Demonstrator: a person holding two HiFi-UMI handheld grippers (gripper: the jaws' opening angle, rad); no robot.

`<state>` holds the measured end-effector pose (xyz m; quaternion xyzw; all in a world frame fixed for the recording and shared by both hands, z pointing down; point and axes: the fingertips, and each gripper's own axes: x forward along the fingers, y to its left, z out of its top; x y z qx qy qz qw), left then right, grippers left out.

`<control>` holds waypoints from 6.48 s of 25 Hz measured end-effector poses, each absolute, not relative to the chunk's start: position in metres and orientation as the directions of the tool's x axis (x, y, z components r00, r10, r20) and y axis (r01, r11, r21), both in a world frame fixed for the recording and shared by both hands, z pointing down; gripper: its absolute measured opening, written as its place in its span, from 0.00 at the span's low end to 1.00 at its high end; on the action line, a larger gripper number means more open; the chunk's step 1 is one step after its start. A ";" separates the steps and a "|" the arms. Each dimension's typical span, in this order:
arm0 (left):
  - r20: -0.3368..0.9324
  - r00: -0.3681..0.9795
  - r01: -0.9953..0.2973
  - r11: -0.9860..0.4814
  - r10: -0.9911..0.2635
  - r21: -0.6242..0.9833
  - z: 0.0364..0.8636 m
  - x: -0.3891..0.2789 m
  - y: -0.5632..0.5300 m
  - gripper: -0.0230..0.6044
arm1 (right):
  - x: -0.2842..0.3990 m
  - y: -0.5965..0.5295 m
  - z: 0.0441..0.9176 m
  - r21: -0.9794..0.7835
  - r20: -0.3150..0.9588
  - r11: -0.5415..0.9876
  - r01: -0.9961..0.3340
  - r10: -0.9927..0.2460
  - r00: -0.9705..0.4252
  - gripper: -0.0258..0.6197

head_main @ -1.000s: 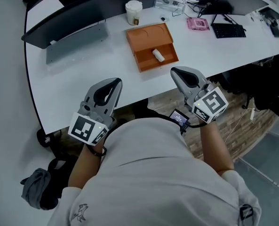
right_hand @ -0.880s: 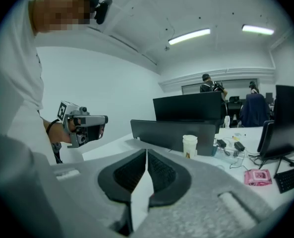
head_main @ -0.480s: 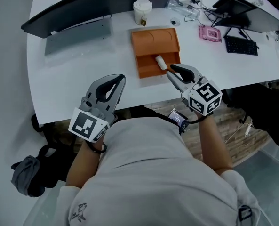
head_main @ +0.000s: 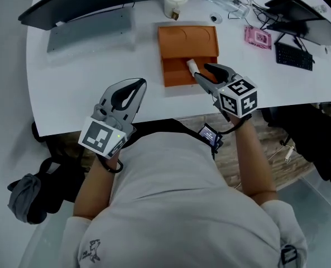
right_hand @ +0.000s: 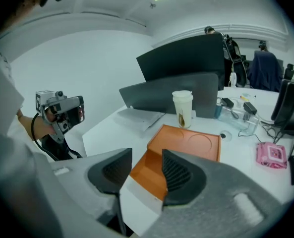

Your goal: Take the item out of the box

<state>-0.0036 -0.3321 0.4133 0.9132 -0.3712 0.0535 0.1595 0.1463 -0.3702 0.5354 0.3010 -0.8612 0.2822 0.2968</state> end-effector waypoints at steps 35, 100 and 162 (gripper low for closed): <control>0.345 0.780 -0.624 -0.691 -0.521 0.365 0.546 -0.008 -0.397 0.03 | 0.169 -0.390 0.740 -0.234 0.968 0.542 -0.807 0.048 -0.248 0.33; 0.215 0.694 -0.718 -0.682 -0.687 0.140 0.381 -0.055 -0.261 0.03 | 0.133 -0.300 0.393 -0.091 0.508 0.662 -0.744 -0.611 -0.607 0.23; 0.097 0.823 -0.568 -0.809 -0.560 0.152 0.322 0.065 0.087 0.03 | 0.228 0.107 0.357 -0.067 0.331 0.575 -0.815 -0.758 -0.562 0.23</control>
